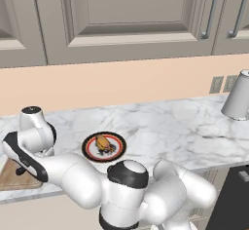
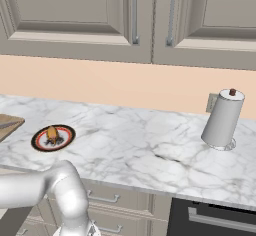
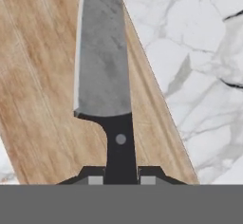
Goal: Pick up the knife from the drawer and place it on the cutting board. Then place the meat from the plate to the cutting board.
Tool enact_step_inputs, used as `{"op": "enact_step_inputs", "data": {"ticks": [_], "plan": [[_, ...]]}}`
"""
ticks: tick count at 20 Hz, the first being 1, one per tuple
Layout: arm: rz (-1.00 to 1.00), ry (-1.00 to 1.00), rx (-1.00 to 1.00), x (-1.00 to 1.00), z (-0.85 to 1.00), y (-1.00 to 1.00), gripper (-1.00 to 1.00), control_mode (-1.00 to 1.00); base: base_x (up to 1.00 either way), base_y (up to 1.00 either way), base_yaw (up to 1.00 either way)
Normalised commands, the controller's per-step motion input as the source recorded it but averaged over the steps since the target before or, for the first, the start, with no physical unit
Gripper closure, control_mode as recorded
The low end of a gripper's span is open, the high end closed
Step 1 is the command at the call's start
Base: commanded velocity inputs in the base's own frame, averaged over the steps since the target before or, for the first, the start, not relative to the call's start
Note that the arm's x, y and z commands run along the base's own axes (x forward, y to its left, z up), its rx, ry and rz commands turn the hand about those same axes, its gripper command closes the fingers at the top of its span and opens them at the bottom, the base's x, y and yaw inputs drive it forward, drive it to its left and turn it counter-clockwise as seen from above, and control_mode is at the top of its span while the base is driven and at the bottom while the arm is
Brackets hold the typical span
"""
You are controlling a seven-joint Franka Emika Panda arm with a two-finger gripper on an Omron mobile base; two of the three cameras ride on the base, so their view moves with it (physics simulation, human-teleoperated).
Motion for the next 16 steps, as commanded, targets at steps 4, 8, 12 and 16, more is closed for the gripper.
{"op": "enact_step_inputs", "data": {"ticks": [4,8,12,16], "plan": [[0.0,0.0,0.0,0.22,-0.17,0.24,1.0,-1.0,0.0,0.0,0.0],[0.0,0.0,0.0,0.18,-0.09,0.32,1.0,-1.0,0.0,0.0,0.0],[0.0,0.0,0.0,0.2,-0.12,0.28,1.0,-1.0,0.0,0.0,0.0],[0.0,0.0,0.0,0.16,-0.14,0.19,1.0,-1.0,0.0,0.0,0.0]]}}
